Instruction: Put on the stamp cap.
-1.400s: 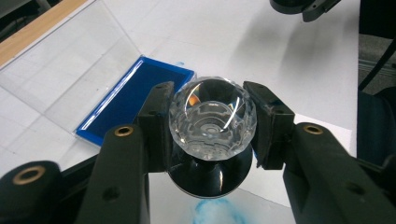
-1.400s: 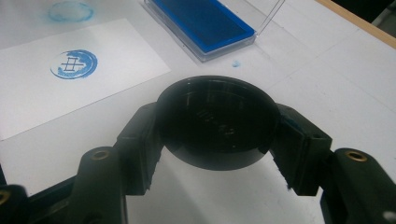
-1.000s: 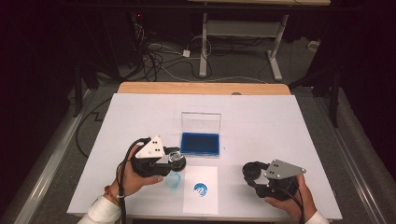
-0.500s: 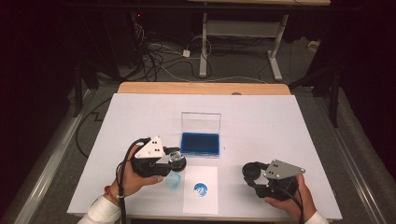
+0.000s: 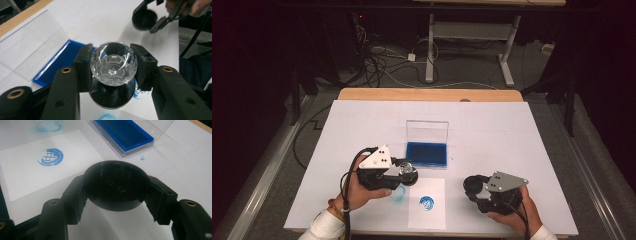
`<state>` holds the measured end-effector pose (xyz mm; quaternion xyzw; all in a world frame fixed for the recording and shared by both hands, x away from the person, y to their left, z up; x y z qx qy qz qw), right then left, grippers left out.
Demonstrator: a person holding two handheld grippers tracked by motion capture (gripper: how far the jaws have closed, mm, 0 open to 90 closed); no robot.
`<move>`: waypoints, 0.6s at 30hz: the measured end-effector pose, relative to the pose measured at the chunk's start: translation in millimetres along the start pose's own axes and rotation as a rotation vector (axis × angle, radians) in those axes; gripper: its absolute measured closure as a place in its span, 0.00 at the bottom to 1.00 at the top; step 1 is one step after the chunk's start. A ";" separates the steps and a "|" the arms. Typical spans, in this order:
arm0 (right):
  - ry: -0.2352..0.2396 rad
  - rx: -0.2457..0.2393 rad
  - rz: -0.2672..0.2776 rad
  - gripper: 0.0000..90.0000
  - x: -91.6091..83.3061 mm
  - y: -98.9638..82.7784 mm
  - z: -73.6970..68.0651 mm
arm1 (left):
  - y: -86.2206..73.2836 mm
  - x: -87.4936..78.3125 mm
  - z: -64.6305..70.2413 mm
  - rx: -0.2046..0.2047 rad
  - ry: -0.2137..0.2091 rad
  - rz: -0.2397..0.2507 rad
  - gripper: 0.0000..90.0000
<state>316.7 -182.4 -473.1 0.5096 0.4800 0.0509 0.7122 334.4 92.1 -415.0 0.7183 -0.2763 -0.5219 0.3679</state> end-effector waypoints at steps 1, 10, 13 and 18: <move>0.011 0.001 0.000 0.43 1.8 1.3 -2.1 | 2.1 1.0 0.6 0.002 -0.004 0.004 0.60; 0.072 -0.014 -0.010 0.43 24.9 16.6 -20.9 | 18.4 10.6 6.1 0.027 -0.051 0.040 0.60; 0.091 -0.023 -0.006 0.43 29.7 22.6 -25.4 | 21.6 13.2 7.0 0.029 -0.055 0.047 0.60; 0.100 -0.030 0.003 0.43 35.8 32.9 -29.7 | 27.0 16.4 6.9 0.019 -0.077 0.075 0.60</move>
Point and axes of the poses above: each handheld gripper's, and its own axes: x roughly forward along the jaws, y roughly out of its top, z roughly to its right, the point moved 6 cm from there along x, roughly forward along the jaws, and after that the axes turned 11 degrees about x, right-handed, at the moved point
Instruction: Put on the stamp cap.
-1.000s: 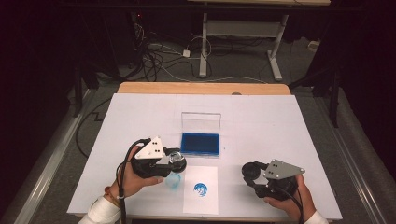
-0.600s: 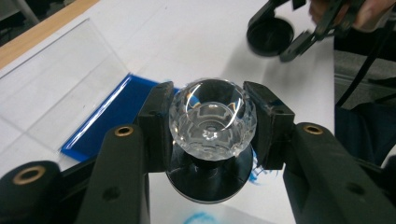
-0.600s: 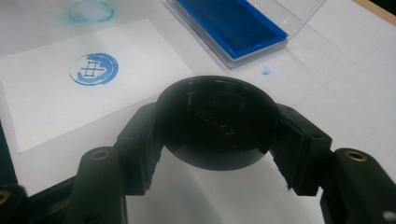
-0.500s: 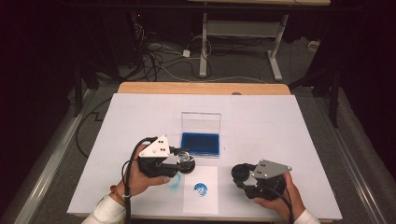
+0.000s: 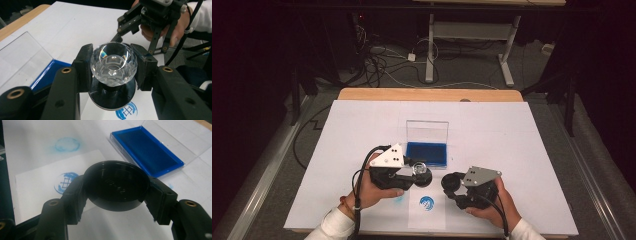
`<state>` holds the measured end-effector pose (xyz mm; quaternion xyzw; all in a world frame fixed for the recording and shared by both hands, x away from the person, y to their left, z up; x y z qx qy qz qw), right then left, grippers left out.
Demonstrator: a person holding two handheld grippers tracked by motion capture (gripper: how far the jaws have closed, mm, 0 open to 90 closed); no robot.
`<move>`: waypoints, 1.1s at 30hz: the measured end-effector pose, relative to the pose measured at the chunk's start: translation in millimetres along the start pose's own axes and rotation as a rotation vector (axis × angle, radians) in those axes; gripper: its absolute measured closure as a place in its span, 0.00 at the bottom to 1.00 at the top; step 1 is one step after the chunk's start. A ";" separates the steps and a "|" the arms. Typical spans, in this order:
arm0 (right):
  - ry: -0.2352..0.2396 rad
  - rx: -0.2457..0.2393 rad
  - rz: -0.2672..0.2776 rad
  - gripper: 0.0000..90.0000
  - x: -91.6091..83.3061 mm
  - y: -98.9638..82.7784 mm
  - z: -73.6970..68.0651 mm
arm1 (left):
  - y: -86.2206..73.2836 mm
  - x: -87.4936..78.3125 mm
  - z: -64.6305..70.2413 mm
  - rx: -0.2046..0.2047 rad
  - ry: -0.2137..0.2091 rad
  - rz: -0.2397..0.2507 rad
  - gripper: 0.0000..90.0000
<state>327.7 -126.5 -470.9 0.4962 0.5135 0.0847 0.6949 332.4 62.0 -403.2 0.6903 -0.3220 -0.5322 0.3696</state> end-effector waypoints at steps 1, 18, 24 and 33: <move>0.005 0.002 0.006 0.43 1.6 2.9 -0.8 | 1.2 0.9 0.1 0.002 0.002 0.002 0.60; 0.067 -0.005 0.048 0.43 21.1 27.3 -20.2 | 14.6 14.8 1.3 -0.003 -0.040 0.053 0.60; 0.080 0.002 0.069 0.43 18.8 30.6 -22.6 | 10.1 19.7 1.1 0.000 -0.031 0.033 0.60; 0.093 0.005 0.067 0.43 19.4 29.7 -25.8 | 9.2 23.4 2.5 0.011 -0.017 0.044 0.60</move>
Point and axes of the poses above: each handheld gripper's, and its own axes: x roughly forward along the jaws, y roughly out of its top, z roughly to its right, the point moved 6 cm from there along x, roughly forward along the jaws, and after that the axes turned 11 degrees about x, right-handed, at the moved point
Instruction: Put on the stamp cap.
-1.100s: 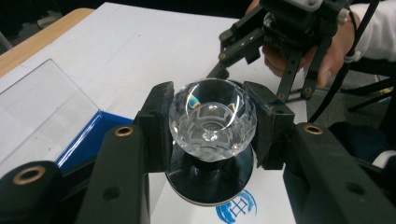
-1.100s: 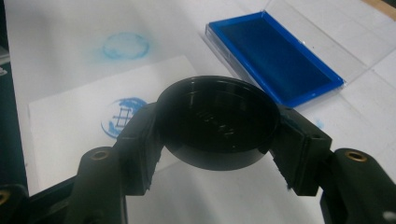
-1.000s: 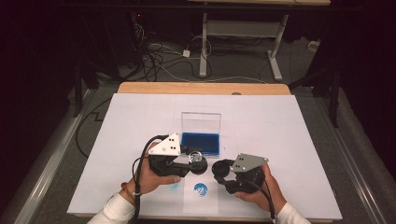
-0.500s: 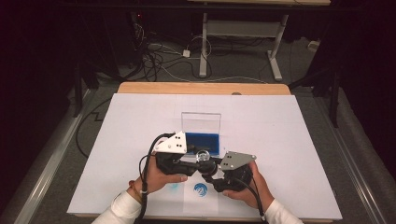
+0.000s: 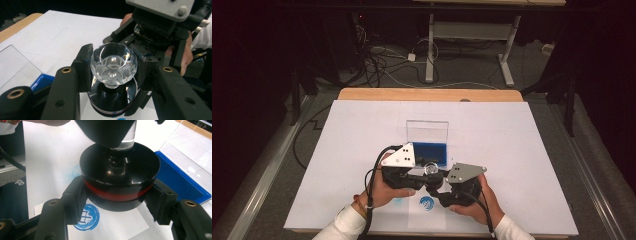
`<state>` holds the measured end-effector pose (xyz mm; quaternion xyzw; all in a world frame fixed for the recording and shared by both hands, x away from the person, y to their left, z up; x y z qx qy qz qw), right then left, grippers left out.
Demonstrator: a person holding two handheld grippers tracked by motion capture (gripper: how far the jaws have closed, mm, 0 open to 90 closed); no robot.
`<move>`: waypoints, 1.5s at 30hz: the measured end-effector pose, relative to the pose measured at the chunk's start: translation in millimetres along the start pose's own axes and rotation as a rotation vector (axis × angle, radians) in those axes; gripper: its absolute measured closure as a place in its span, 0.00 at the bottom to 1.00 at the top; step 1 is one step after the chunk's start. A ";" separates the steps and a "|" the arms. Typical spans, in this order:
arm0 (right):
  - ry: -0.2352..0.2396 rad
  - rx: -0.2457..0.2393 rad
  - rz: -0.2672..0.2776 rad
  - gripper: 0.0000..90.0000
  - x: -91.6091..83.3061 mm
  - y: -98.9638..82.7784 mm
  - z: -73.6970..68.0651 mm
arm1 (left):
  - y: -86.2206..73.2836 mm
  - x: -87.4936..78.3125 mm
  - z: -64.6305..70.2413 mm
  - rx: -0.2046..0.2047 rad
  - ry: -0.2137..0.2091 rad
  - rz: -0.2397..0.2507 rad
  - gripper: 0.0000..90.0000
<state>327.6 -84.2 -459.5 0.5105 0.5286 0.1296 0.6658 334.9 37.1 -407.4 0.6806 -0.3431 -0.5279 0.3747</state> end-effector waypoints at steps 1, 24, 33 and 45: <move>0.002 0.000 0.002 0.43 -0.2 0.0 0.1 | -0.2 0.2 0.0 -0.002 -0.002 0.004 0.60; 0.007 0.007 0.000 0.43 -3.2 -3.1 0.1 | -11.1 4.5 2.9 -0.020 -0.002 0.049 0.60; -0.003 -0.001 -0.017 0.43 -3.1 -5.5 0.1 | -17.6 6.4 0.1 -0.079 -0.041 0.056 0.60; -0.011 -0.020 -0.033 0.43 -2.9 -7.7 -0.1 | -19.4 9.3 1.6 -0.110 -0.054 0.062 0.60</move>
Point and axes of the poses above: each handheld gripper's, and its own axes: x roughly forward along the jaws, y roughly out of its top, z roughly to its right, the point moved 6 cm from there along x, roughly forward along the jaws, and after that the axes turned 11 degrees about x, right-handed, at the moved point
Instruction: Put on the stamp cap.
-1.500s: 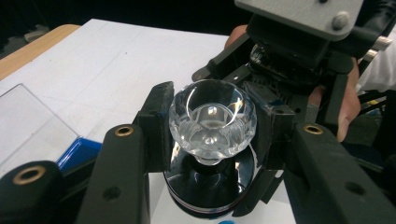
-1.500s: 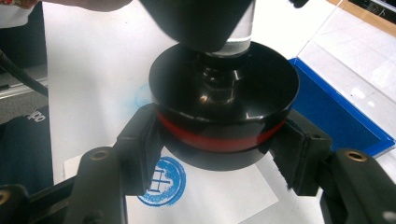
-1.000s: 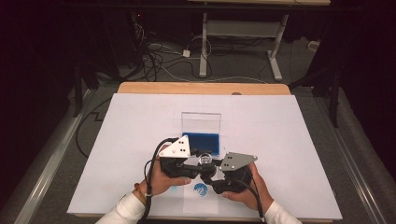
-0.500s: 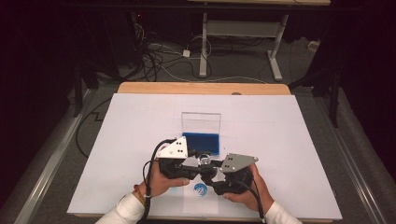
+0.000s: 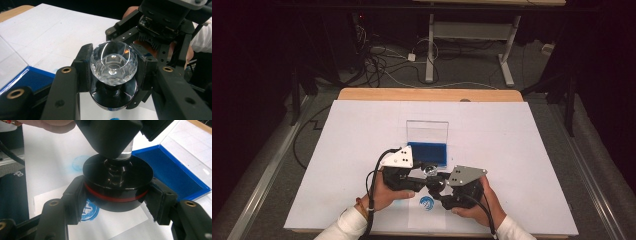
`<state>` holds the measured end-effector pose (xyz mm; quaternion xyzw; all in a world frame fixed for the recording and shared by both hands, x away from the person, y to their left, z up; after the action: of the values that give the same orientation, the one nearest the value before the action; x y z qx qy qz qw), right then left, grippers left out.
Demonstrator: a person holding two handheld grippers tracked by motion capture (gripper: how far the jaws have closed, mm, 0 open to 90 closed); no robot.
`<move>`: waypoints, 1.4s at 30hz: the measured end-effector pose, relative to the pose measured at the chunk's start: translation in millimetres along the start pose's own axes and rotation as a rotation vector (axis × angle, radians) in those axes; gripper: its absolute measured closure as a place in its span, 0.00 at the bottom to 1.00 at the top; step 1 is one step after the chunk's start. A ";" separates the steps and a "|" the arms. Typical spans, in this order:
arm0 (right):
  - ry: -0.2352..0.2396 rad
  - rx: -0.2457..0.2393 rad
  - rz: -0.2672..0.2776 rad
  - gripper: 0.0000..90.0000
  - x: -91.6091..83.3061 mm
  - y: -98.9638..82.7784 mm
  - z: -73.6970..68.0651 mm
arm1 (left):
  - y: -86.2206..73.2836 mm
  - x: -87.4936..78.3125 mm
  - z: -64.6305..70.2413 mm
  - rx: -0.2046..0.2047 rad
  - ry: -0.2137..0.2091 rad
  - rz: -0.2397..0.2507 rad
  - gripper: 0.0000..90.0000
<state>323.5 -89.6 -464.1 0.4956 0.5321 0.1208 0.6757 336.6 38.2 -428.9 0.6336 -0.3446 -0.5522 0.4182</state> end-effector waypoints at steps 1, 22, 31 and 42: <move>0.008 0.004 0.002 0.43 0.2 -0.1 -0.3 | -0.5 -0.8 -1.4 0.024 0.003 -0.015 0.60; 0.002 -0.008 0.026 0.42 2.0 -1.0 -1.9 | 6.9 -2.2 5.8 0.095 0.045 -0.057 0.60; -0.027 -0.021 0.003 0.35 5.2 -4.4 -0.1 | 10.9 -6.1 8.2 0.110 0.053 -0.047 0.60; -0.025 -0.033 -0.007 0.29 5.8 -5.7 -0.7 | 8.6 -6.3 5.8 0.111 0.072 -0.068 0.60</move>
<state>323.2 -87.9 -472.1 0.4842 0.5232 0.1211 0.6908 330.1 39.5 -418.7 0.6867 -0.3374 -0.5231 0.3756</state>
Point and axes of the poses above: each handheld gripper's, and its own axes: x roughly forward along the jaws, y roughly out of its top, z roughly to its right, the point moved 6 cm from there along x, roughly forward along the jaws, and after that the axes turned 11 degrees about x, right-handed, at the moved point
